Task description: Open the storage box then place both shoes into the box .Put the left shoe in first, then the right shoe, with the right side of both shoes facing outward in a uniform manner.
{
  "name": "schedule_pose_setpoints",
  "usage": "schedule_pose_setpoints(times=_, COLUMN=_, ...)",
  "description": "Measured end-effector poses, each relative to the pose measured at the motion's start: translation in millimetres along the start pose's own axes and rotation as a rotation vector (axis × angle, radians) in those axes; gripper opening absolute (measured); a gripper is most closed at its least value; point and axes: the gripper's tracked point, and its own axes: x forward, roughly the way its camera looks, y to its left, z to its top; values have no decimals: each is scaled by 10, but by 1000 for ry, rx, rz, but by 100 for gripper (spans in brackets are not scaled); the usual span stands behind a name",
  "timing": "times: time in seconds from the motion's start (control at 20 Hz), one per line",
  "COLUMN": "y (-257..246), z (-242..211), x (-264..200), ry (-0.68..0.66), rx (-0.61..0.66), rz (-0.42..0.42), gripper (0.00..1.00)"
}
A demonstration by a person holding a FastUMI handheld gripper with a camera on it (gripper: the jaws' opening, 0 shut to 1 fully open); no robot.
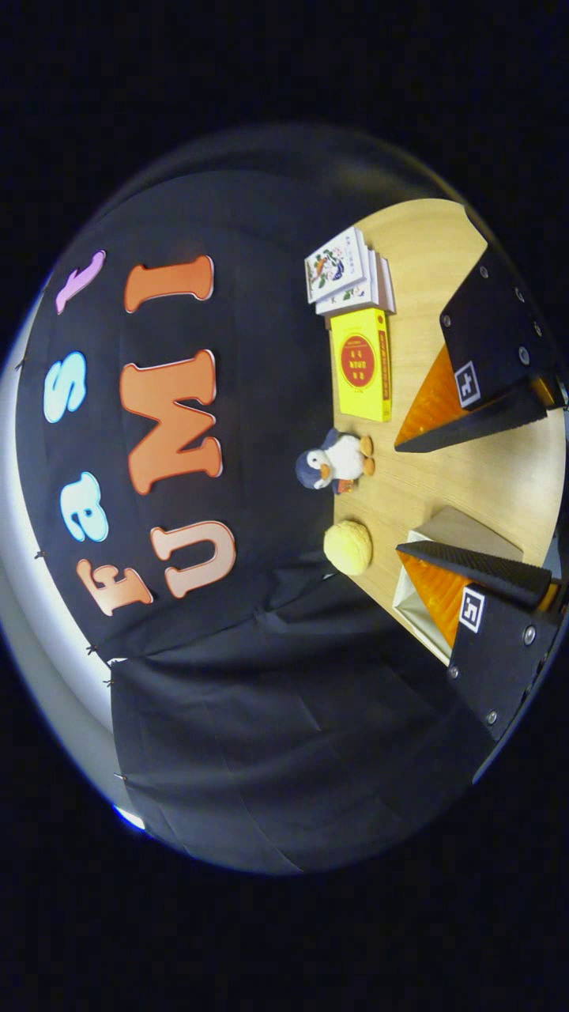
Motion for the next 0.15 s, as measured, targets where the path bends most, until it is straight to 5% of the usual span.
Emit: schedule_pose_setpoints(times=0.15, y=-257, z=240, x=-219, ry=-96, rx=-57, rz=-38, gripper=82)
